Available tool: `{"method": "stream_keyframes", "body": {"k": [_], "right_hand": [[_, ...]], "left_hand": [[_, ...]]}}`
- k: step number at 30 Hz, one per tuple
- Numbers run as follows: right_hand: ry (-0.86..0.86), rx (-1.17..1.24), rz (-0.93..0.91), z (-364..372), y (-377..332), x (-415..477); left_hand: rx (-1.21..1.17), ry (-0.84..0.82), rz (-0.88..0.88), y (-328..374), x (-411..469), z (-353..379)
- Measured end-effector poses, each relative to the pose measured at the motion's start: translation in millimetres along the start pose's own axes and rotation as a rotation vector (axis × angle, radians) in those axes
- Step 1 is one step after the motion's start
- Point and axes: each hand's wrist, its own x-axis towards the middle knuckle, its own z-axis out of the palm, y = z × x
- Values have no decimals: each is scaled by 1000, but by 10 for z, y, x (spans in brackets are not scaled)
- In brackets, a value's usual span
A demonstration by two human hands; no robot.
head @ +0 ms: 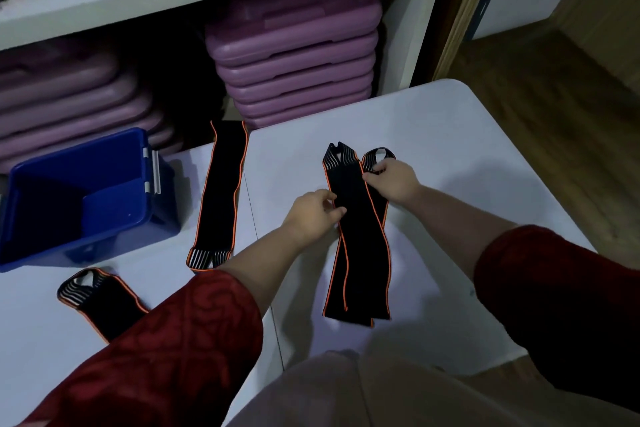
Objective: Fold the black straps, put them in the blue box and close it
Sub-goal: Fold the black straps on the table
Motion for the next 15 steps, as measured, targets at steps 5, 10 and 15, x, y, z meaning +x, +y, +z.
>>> {"method": "stream_keyframes", "body": {"k": [5,10,15], "right_hand": [[-22,-118,12,131,-147,303],[-66,-160,51,264,-71,526],[32,99,63,229,-139,423]], "left_hand": [[8,-21,-164,16,331,-6],[-92,-1,-184,8,461,12],[-262,50,-166,-16,500,43]]}}
